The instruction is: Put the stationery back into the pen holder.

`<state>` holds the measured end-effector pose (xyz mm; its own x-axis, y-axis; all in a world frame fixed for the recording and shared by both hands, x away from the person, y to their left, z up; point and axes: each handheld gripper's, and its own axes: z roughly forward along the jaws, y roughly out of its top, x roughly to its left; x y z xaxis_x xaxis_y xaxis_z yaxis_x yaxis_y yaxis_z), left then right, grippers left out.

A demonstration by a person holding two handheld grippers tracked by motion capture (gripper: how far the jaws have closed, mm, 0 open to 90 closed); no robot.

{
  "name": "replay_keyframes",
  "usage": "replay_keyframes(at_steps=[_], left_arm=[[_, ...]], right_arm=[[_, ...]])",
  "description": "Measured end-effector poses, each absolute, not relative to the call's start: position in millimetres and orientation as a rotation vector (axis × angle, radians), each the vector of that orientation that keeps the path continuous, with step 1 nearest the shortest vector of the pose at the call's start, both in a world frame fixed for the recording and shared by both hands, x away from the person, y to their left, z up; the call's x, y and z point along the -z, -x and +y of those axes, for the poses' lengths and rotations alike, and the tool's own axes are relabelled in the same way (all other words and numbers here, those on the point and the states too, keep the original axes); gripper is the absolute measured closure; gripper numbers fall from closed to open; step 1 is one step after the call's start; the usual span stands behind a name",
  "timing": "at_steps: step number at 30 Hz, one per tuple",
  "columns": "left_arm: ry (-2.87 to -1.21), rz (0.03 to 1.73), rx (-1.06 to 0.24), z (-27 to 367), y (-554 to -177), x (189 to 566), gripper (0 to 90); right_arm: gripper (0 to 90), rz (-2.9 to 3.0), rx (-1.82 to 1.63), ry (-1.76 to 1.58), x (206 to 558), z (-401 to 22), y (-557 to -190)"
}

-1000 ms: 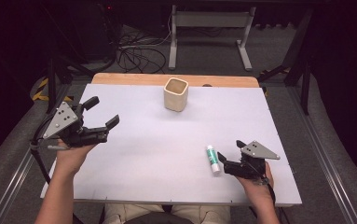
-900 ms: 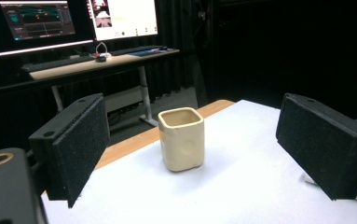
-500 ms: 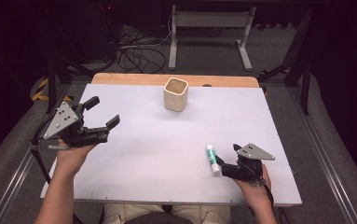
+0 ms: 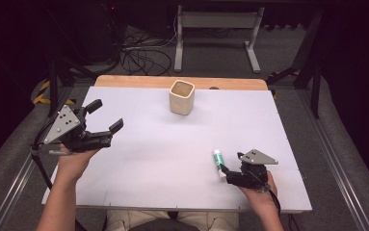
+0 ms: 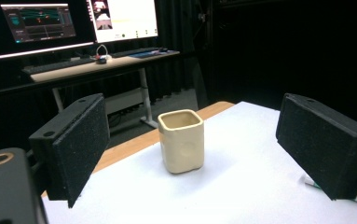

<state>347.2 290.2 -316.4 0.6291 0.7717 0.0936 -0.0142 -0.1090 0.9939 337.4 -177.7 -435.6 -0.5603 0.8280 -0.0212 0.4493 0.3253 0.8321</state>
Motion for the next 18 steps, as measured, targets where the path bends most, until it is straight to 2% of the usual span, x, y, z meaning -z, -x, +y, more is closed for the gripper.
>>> replay_keyframes(at_steps=[18], left_arm=[[-1.548,0.648,-0.750,288.9,-346.1,315.6,10.6]], right_arm=[[33.5,2.273,-1.067,-1.178,450.8,-170.0,-340.2]])
